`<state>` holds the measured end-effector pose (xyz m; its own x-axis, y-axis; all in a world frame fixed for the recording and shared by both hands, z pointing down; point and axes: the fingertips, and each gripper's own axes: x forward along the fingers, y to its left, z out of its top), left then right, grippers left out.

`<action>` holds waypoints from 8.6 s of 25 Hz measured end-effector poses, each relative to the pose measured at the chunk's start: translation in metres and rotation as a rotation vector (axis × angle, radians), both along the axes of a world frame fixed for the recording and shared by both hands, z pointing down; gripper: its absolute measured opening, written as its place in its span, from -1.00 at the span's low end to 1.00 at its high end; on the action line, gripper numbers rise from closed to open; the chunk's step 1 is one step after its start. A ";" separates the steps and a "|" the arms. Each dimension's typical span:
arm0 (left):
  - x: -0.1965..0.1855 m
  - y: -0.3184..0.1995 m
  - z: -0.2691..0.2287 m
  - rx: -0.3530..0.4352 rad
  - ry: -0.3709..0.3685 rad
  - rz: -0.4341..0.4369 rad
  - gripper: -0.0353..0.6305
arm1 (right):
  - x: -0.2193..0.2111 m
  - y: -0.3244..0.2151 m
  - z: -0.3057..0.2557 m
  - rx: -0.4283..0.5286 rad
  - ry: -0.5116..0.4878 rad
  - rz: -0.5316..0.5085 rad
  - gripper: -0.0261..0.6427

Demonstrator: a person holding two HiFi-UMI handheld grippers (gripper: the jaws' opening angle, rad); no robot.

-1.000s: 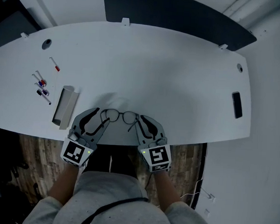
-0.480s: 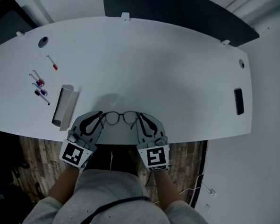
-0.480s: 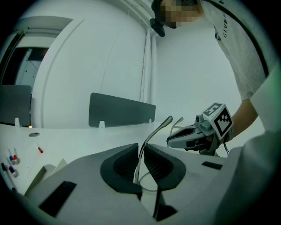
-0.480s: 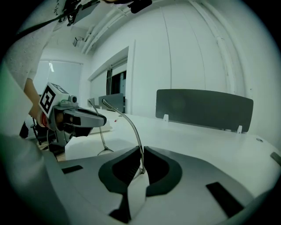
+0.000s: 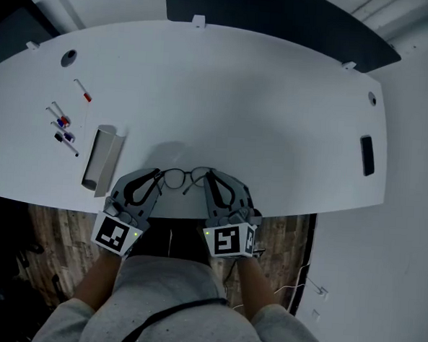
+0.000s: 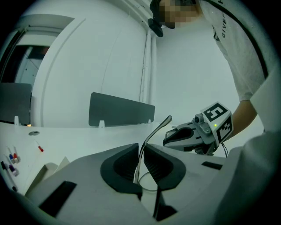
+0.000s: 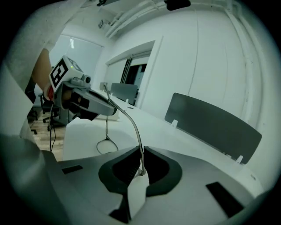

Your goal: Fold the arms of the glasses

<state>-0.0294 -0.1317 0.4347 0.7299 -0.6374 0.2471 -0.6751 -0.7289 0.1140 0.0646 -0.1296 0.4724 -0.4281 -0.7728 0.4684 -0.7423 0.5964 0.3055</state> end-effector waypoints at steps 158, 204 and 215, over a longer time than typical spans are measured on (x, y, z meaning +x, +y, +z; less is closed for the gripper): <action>0.053 0.013 0.066 -0.063 -0.305 0.285 -0.70 | -0.004 0.010 0.052 -0.168 0.068 -0.152 -0.74; 0.049 0.023 0.054 -0.019 -0.278 0.293 -0.60 | 0.004 0.021 0.059 -0.239 -0.009 -0.051 -0.69; 0.040 0.028 0.055 -0.013 -0.283 0.265 -0.60 | 0.002 0.027 0.057 -0.237 -0.006 -0.053 -0.69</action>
